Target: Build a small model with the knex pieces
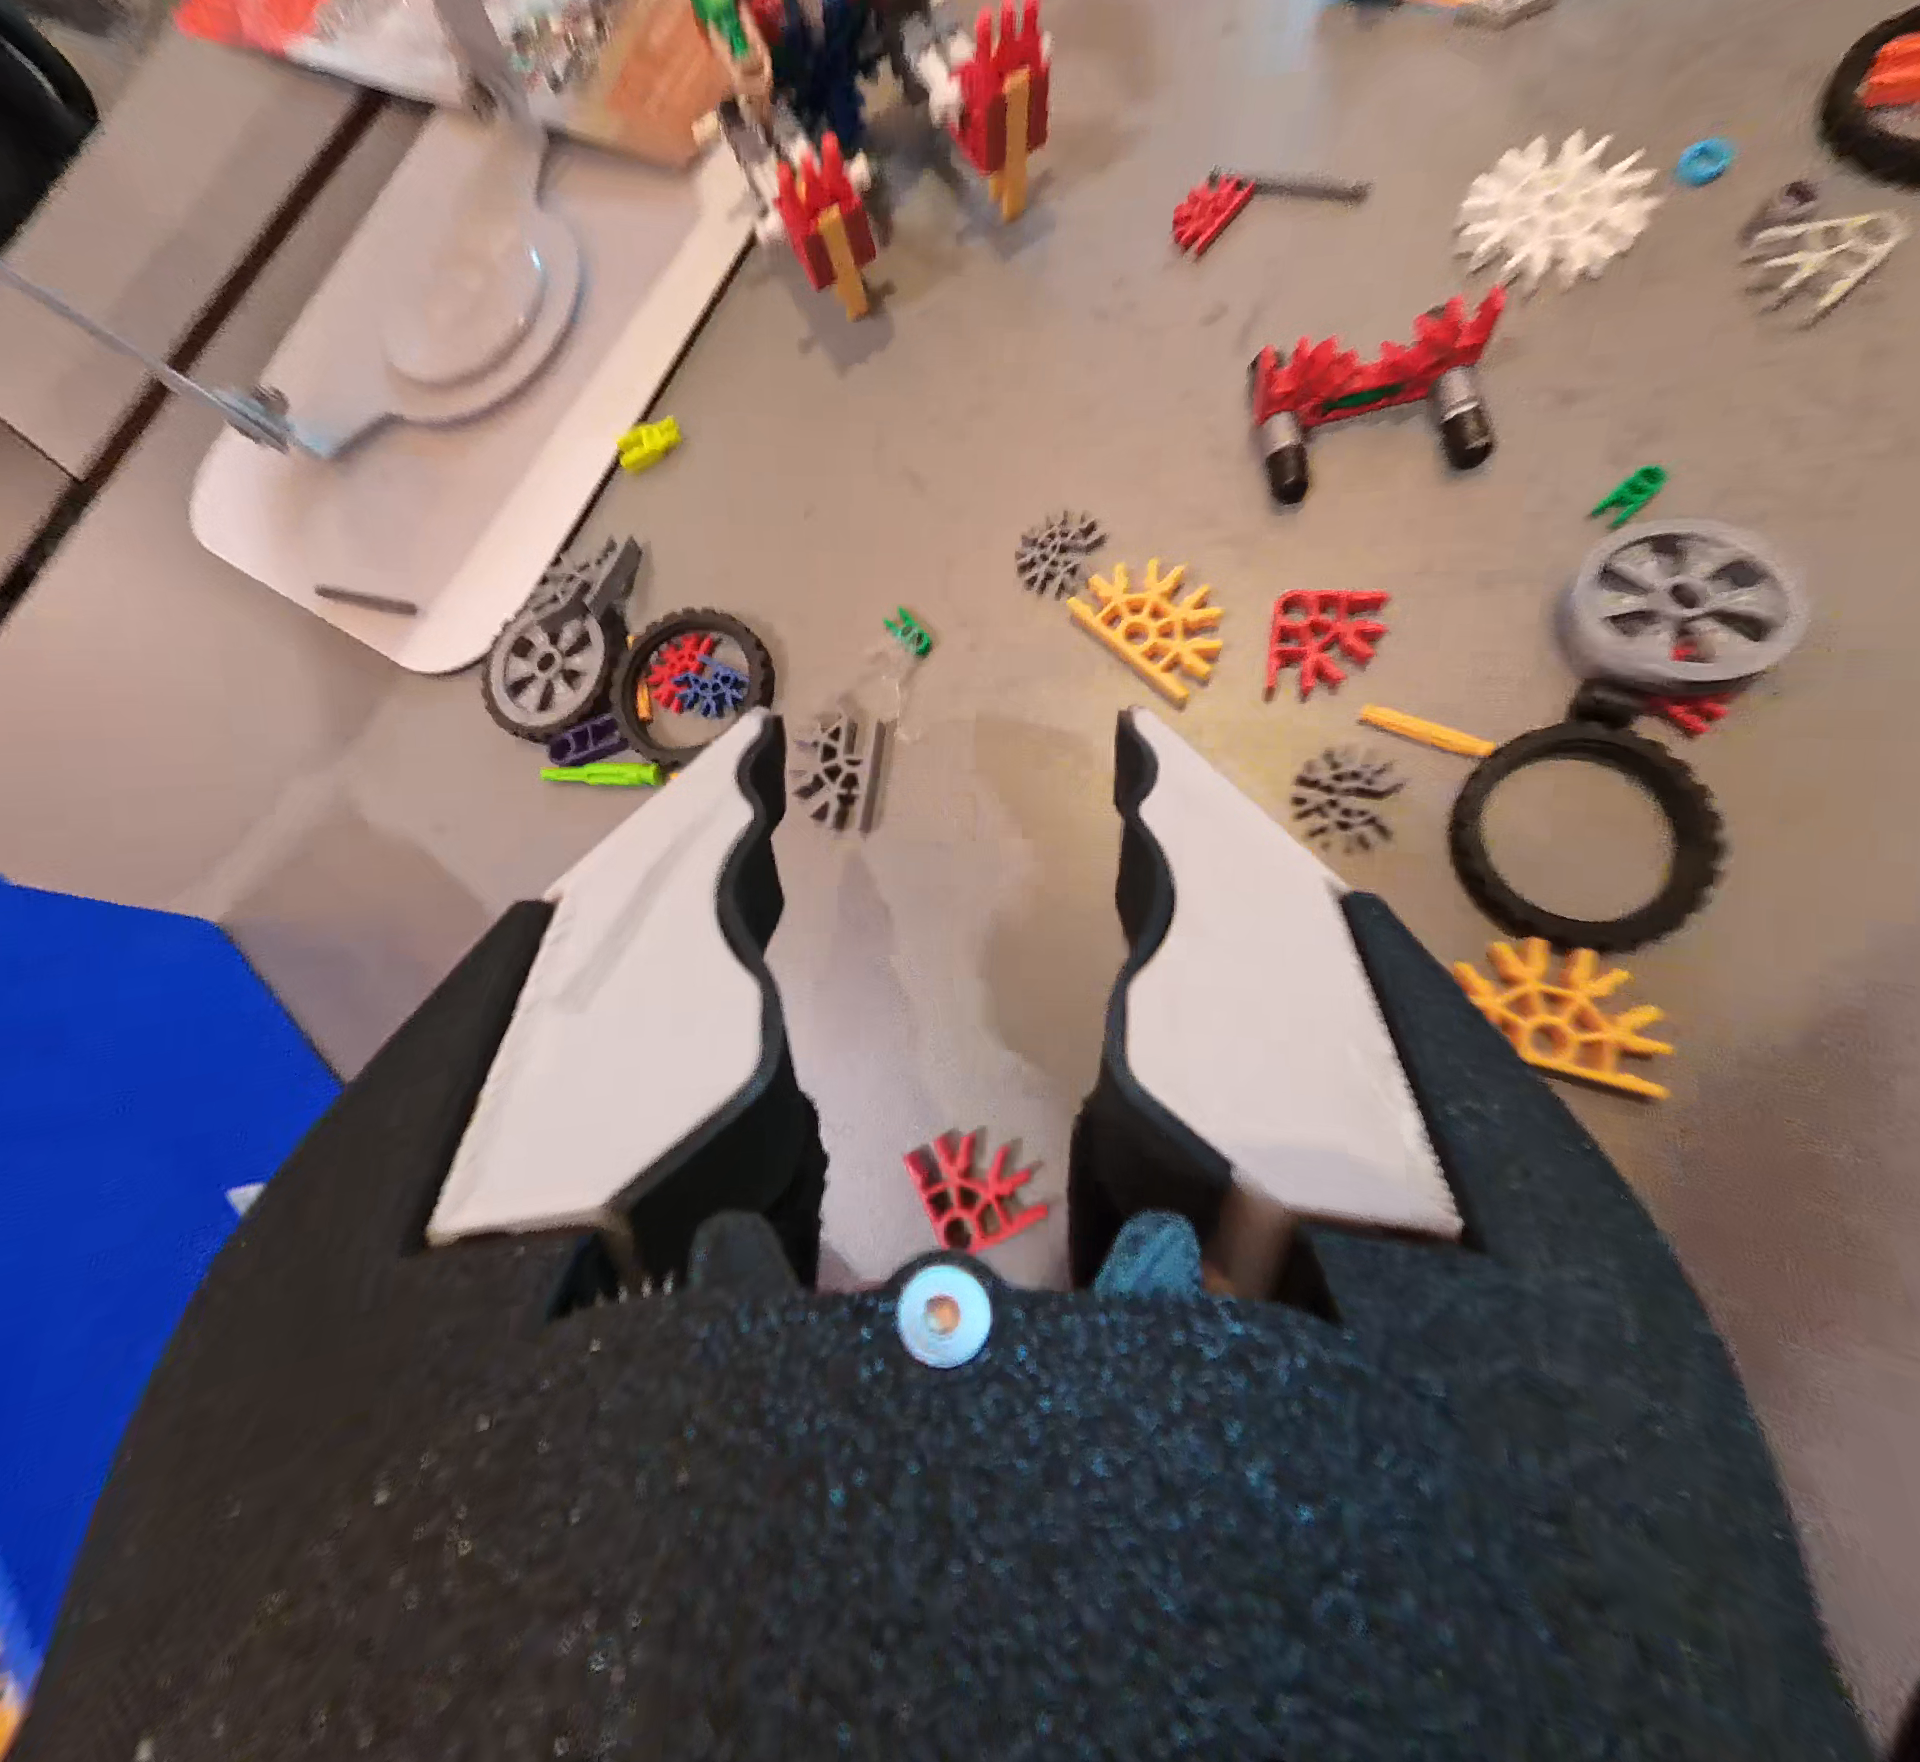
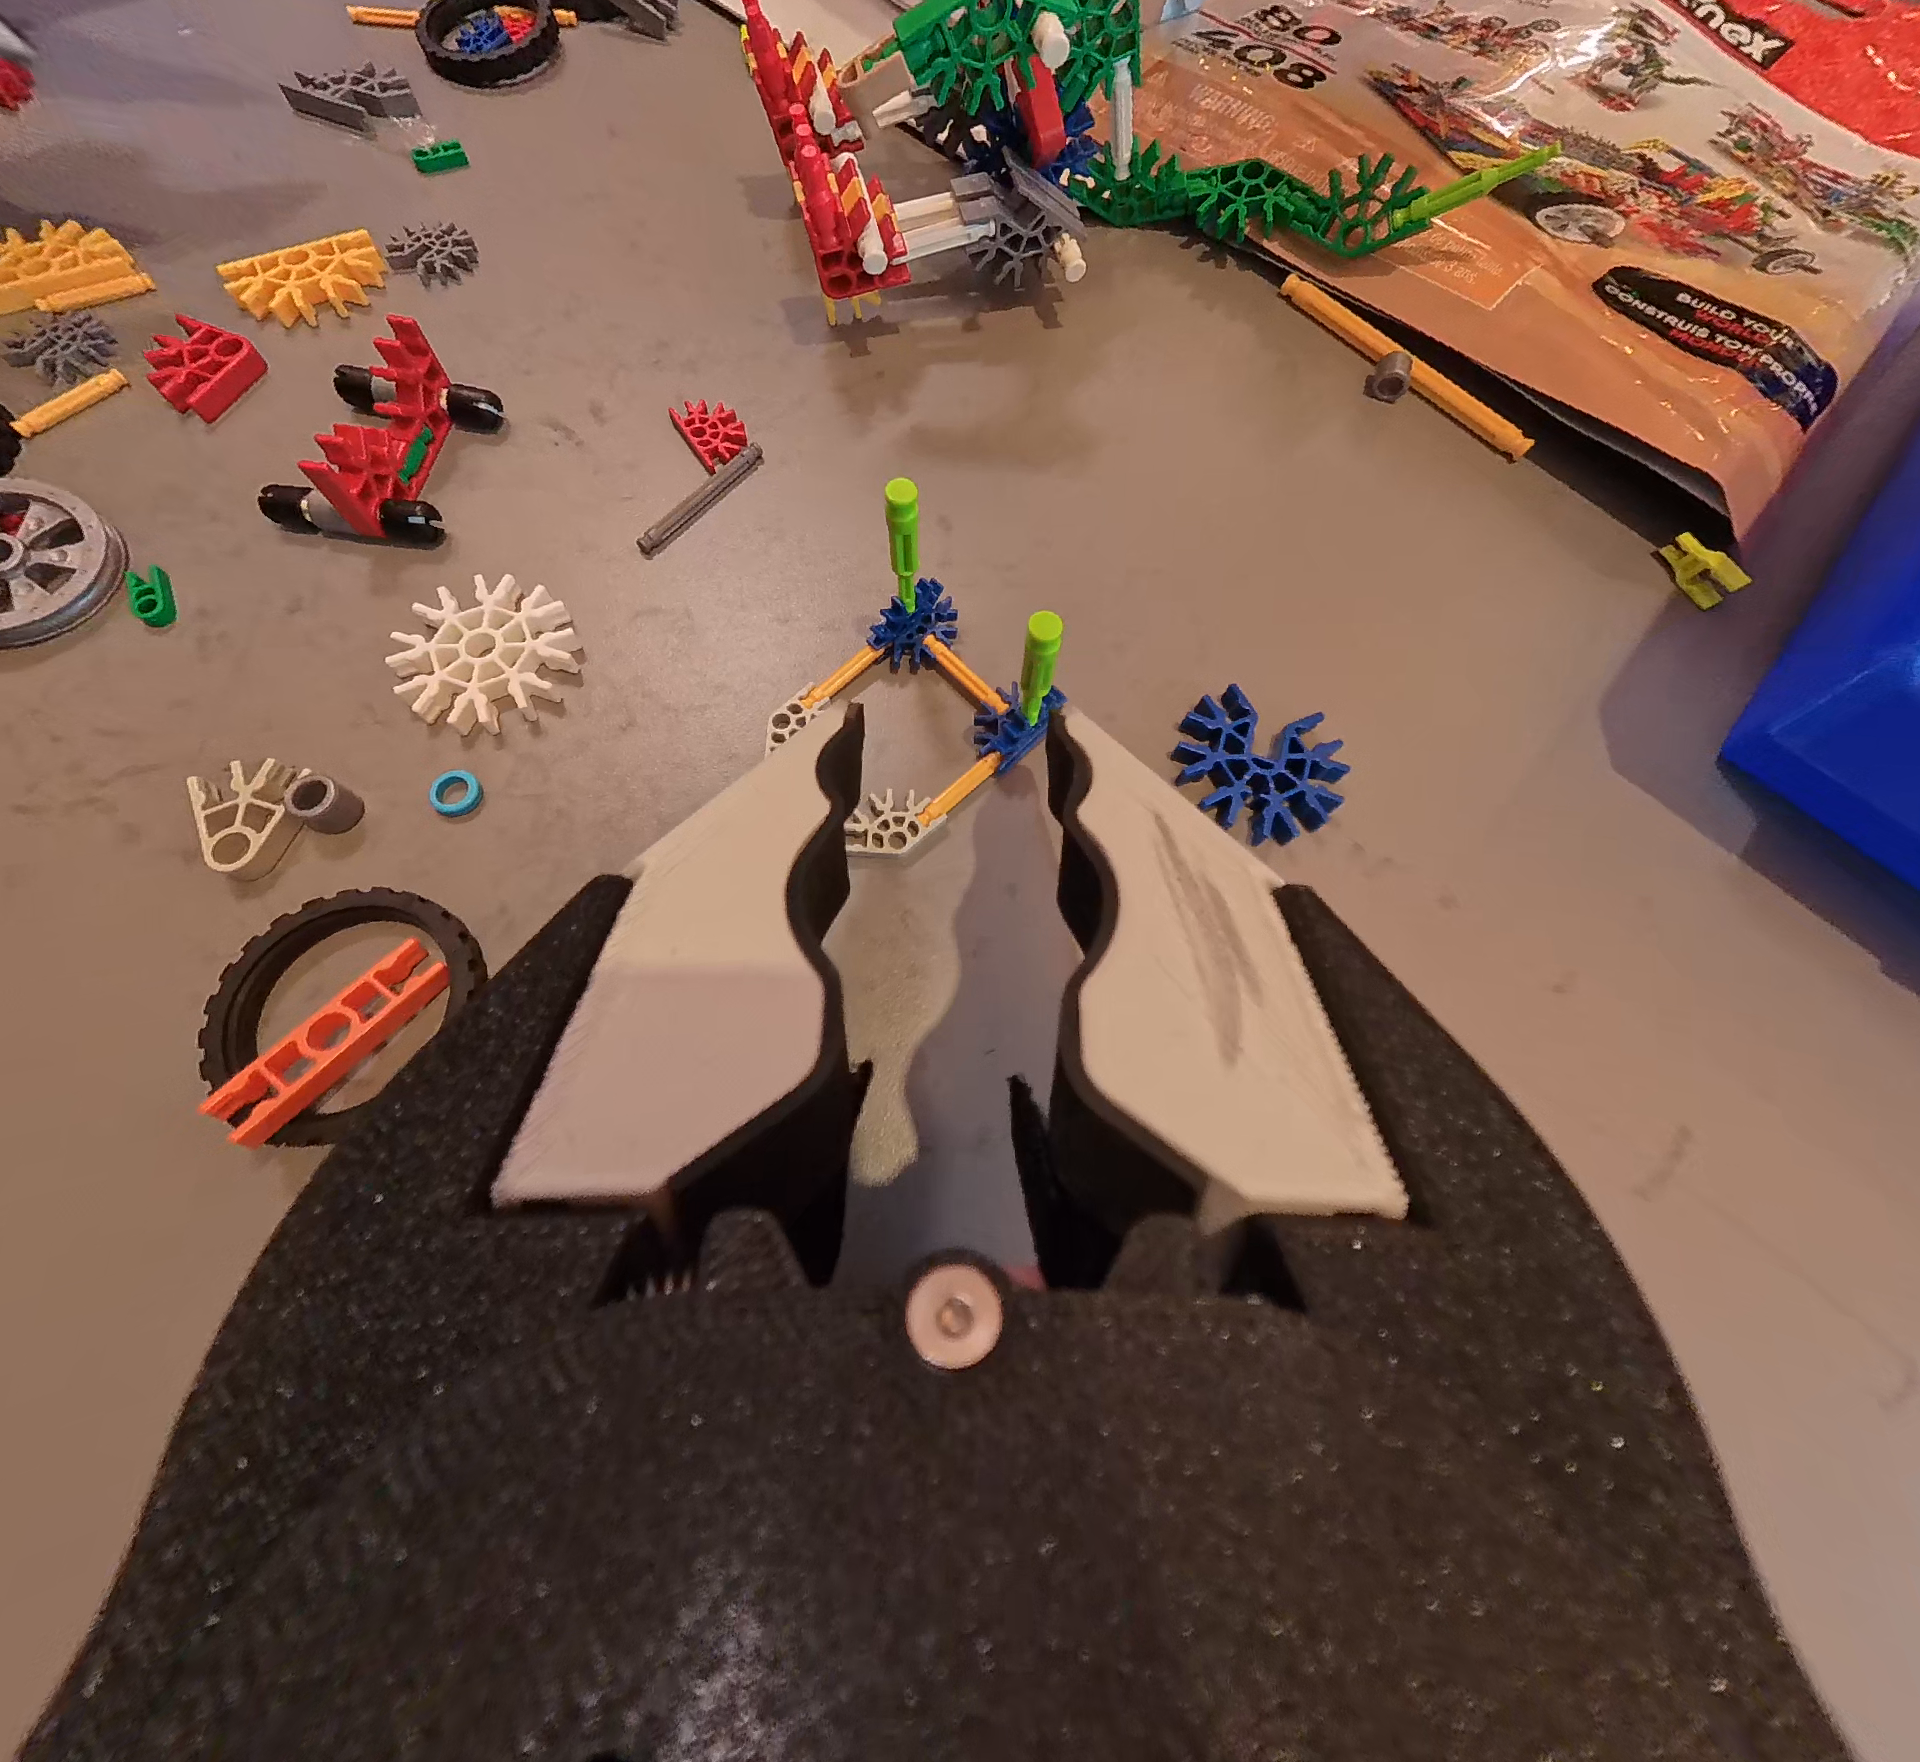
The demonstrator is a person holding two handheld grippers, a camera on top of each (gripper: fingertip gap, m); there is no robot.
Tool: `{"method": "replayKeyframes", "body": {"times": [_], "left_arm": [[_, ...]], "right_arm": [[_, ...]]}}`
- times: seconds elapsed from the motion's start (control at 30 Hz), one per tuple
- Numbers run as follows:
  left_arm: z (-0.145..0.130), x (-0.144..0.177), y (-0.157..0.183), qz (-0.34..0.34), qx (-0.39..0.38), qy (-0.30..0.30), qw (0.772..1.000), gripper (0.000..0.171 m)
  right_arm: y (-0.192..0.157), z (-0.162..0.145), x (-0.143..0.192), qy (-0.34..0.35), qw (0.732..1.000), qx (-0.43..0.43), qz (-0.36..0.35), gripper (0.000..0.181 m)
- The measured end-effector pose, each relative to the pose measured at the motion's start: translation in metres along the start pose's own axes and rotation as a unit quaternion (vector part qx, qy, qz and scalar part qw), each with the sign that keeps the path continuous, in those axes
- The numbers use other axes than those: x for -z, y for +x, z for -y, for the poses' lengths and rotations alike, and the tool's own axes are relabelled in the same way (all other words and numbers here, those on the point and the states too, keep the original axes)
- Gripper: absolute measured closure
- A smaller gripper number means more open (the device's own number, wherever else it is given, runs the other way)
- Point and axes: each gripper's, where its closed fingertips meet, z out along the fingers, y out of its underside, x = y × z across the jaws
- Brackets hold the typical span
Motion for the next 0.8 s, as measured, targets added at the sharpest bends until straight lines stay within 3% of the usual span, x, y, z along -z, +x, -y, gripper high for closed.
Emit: {"method": "replayKeyframes", "body": {"times": [0.2, 0.33, 0.57, 0.8], "left_arm": [[0.043, 0.077, 0.004, 0.001, 0.007, 0.138, 0.99, 0.113], [0.032, 0.109, -0.002, 0.013, 0.016, 0.14, 0.99, 0.115], [-0.014, 0.091, -0.008, 0.012, 0.063, 0.088, 0.994, 0.114], [-0.036, 0.067, -0.015, 0.054, 0.028, 0.037, 0.997, 0.113]], "right_arm": [[-0.001, 0.0, 0.0, -0.001, 1.0, 0.003, 0.001, 0.146], [-0.001, -0.001, -0.001, -0.002, 1.0, 0.006, 0.001, 0.146], [-0.002, -0.001, -0.001, -0.003, 1.0, 0.009, 0.001, 0.146], [-0.002, 0.0, -0.001, -0.002, 1.0, 0.007, 0.002, 0.146]]}}
